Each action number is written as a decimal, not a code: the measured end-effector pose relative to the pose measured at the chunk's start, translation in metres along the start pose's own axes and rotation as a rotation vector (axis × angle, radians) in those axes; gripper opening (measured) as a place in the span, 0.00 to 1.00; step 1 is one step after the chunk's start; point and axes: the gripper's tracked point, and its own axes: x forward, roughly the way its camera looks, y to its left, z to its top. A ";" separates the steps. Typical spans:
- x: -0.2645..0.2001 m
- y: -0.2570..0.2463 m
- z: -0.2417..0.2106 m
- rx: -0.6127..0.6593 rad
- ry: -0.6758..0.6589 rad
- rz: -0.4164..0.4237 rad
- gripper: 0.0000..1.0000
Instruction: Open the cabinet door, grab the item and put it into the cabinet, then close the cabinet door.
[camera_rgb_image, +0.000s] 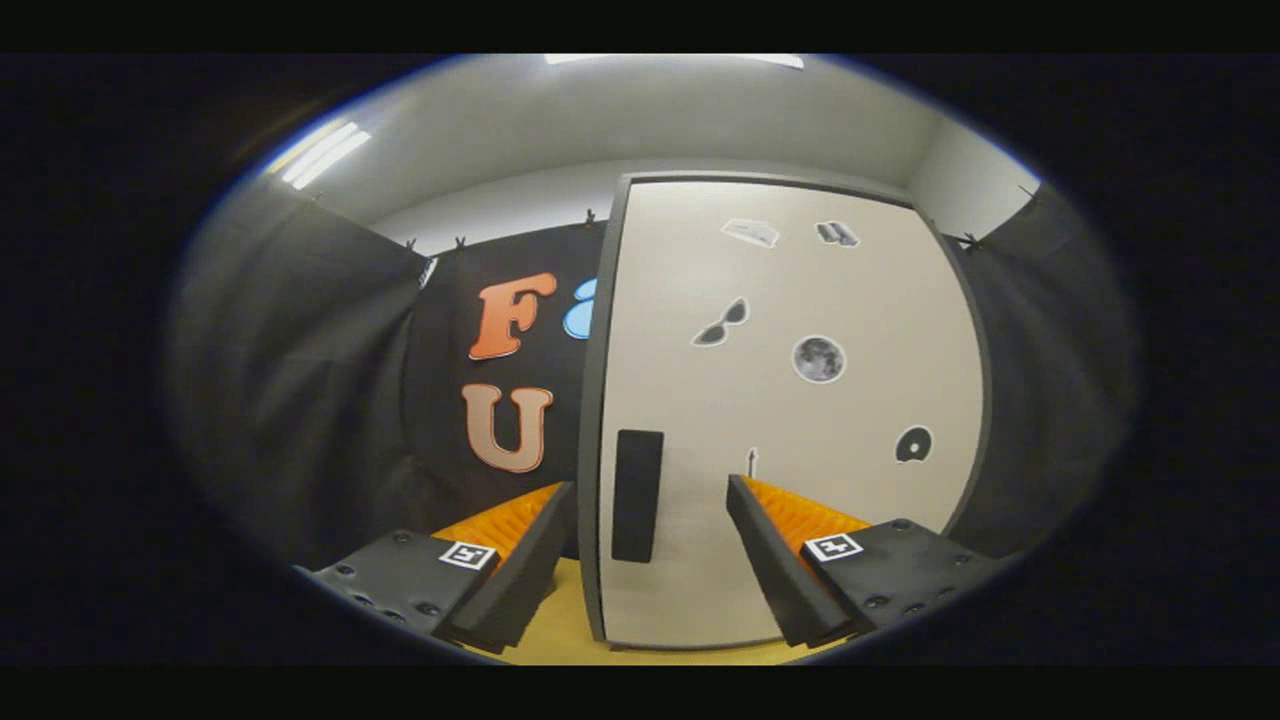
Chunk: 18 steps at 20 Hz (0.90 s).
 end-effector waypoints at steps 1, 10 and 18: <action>0.015 0.003 -0.006 -0.018 0.007 -0.001 0.96; 0.058 0.011 -0.016 -0.104 -0.027 -0.101 0.80; 0.056 0.003 -0.028 0.002 0.059 -0.079 0.59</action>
